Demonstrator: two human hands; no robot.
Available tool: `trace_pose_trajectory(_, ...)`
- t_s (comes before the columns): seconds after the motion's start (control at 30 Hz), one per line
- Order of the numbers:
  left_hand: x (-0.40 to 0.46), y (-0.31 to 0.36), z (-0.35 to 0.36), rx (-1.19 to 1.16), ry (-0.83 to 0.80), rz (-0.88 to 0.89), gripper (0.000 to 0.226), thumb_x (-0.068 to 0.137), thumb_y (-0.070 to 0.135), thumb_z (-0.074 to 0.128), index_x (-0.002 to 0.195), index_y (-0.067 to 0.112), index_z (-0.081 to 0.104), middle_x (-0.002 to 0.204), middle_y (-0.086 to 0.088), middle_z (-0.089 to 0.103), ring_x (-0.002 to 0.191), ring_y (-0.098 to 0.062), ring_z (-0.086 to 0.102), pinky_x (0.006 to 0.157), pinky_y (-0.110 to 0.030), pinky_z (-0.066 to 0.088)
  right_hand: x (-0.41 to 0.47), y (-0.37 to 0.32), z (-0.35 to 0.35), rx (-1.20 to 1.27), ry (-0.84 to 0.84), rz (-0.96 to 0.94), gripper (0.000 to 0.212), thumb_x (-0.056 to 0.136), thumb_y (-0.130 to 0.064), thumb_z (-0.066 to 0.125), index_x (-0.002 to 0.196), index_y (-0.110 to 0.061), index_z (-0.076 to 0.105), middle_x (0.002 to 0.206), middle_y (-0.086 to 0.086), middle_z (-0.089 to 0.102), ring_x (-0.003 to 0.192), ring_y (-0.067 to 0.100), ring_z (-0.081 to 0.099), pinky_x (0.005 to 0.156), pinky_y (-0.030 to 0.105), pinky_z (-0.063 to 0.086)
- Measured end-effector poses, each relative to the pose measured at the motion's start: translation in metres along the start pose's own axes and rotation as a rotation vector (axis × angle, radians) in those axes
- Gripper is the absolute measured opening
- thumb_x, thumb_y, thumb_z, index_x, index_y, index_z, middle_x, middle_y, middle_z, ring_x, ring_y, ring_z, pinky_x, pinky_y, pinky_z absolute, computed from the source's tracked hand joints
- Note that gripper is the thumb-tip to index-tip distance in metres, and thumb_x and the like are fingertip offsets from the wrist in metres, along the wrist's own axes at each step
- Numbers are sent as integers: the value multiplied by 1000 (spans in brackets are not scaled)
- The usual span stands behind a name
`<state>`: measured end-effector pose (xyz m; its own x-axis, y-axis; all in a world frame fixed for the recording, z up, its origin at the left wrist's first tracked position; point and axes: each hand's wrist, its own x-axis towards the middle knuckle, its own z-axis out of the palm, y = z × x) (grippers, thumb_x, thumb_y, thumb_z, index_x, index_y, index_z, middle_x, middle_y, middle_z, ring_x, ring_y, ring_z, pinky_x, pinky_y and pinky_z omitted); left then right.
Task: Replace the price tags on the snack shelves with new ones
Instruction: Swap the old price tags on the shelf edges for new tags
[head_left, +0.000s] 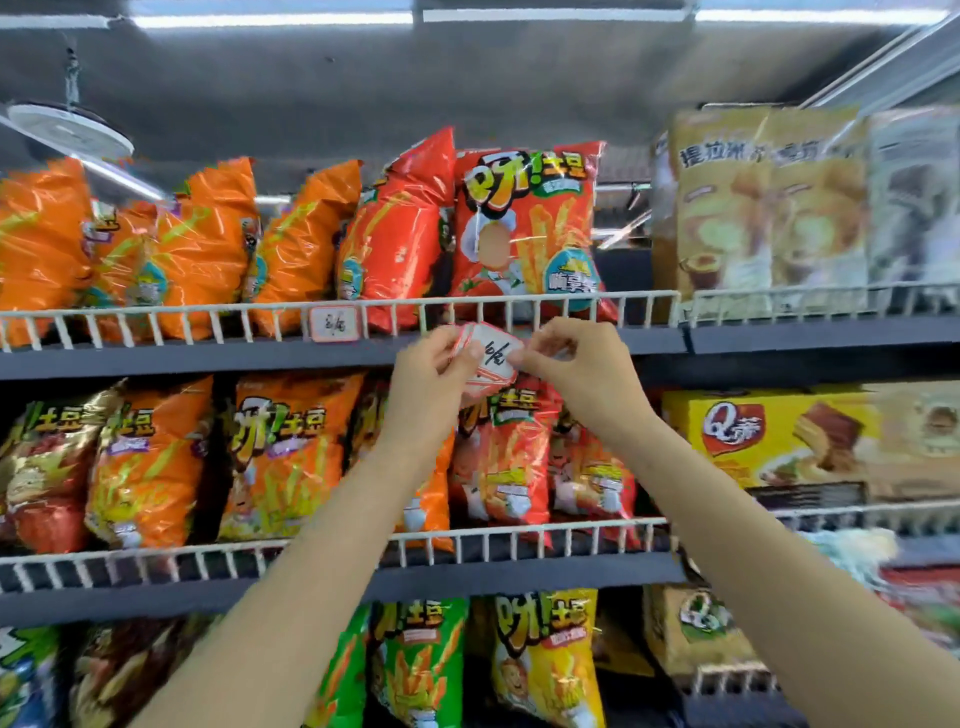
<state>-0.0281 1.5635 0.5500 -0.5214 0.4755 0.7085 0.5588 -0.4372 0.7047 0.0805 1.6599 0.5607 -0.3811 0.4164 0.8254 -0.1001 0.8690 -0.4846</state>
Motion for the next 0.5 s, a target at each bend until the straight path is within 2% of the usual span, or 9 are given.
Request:
trace_pose_trajectory(0.1,-8,12,50,-82,-36,-44,15,95,8,49,95,17,62,91,-5,68,82,-14,65,76,-31,56,-3,27,-44,50,-21,-10,17,82,-21,70,68,-17,62,66,-13,57,63,-2,50,60,5,37)
trace_pose_trajectory(0.27,-20,27,122,-228,-47,-122,18,95,8,48,96,15,65,90,-5,69,80,-12,66,74,-25,57,3,61,-111,75,-72,-37,22,82,-18,69,63,-22,58,63,-13,54,56,-7,47,59,8,36)
trace_pose_trajectory(0.37,-27,30,142,-215,-21,-108,20,95,8,49,93,17,67,88,-4,71,81,-13,68,73,-25,58,1,68,-128,93,-103,-9,21,81,-20,69,65,-23,56,61,-13,52,55,-5,46,56,11,35)
trace_pose_trajectory(0.5,-33,36,169,-182,-38,-105,21,95,8,48,99,14,68,92,-7,72,87,-16,69,72,-23,57,-6,81,-152,151,-78,15,24,77,-28,74,68,-12,59,62,-4,56,56,4,46,57,21,37)
